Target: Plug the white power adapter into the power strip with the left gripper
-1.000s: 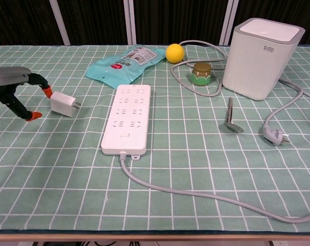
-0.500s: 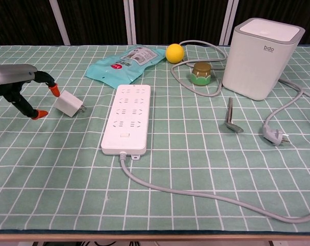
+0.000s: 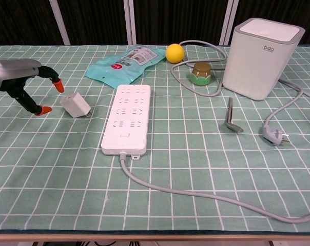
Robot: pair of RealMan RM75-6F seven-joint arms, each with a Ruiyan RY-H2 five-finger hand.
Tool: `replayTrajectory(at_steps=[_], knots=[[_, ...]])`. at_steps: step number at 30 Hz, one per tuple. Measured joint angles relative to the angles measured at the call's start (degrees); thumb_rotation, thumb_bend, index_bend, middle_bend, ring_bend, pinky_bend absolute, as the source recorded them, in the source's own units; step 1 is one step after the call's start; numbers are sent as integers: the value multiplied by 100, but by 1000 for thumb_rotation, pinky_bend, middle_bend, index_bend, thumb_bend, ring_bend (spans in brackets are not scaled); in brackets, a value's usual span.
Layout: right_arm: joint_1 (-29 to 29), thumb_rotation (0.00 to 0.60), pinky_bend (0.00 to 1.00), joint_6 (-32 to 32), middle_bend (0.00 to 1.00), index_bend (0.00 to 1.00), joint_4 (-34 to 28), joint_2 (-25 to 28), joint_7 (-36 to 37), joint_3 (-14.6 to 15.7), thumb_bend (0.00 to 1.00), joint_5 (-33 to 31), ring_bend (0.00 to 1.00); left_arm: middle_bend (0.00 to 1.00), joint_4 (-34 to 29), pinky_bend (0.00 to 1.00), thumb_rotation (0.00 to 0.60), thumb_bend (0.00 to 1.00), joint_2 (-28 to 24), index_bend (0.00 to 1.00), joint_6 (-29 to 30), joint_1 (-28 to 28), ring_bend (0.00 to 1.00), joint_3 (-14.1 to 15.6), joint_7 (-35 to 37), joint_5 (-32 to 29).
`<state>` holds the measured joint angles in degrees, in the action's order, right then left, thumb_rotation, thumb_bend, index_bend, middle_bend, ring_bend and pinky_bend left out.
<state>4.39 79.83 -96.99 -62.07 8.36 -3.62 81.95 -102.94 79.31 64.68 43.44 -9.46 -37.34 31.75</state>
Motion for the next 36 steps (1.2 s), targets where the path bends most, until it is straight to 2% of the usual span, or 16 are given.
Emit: replayTrajectory(at_steps=[2, 6, 9, 14, 17, 26, 36], knots=[[0, 600, 0, -1, 0, 0, 0, 0, -3, 0, 340, -1, 0, 0, -21, 0, 600, 297, -14, 263, 24, -6, 0, 6, 22, 26], [1, 600, 0, -3, 0, 0, -2, 0, -7, 0, 339, -4, 0, 6, -27, 0, 600, 139, -34, 211, 71, -40, 0, 47, 79, 167], [0, 600, 0, -2, 0, 0, 1, -2, -11, 2, 338, -1, 0, 33, 29, 0, 600, 118, -18, 195, 124, -87, 0, 84, 171, 366], [1, 600, 0, -8, 0, 0, -2, -2, -14, -1, 340, -14, 0, 91, 284, 0, 600, 124, 66, 180, 72, -104, 0, 101, 322, 607], [2, 600, 0, -15, 0, 0, -2, -2, -11, -4, 340, -24, 0, 165, 424, 0, 600, 179, 106, 182, -83, -15, 5, 88, 279, 598], [11, 600, 0, -57, 0, 0, -12, 8, 0, -12, 340, -74, 0, 236, 976, 0, 600, 231, 327, 275, -626, 370, 10, 29, 53, 319], [15, 600, 0, -83, 0, 0, -23, 11, 7, -24, 339, -120, 0, 331, 1481, 0, 600, 266, 642, 361, -919, 599, 35, 26, 53, 210]])
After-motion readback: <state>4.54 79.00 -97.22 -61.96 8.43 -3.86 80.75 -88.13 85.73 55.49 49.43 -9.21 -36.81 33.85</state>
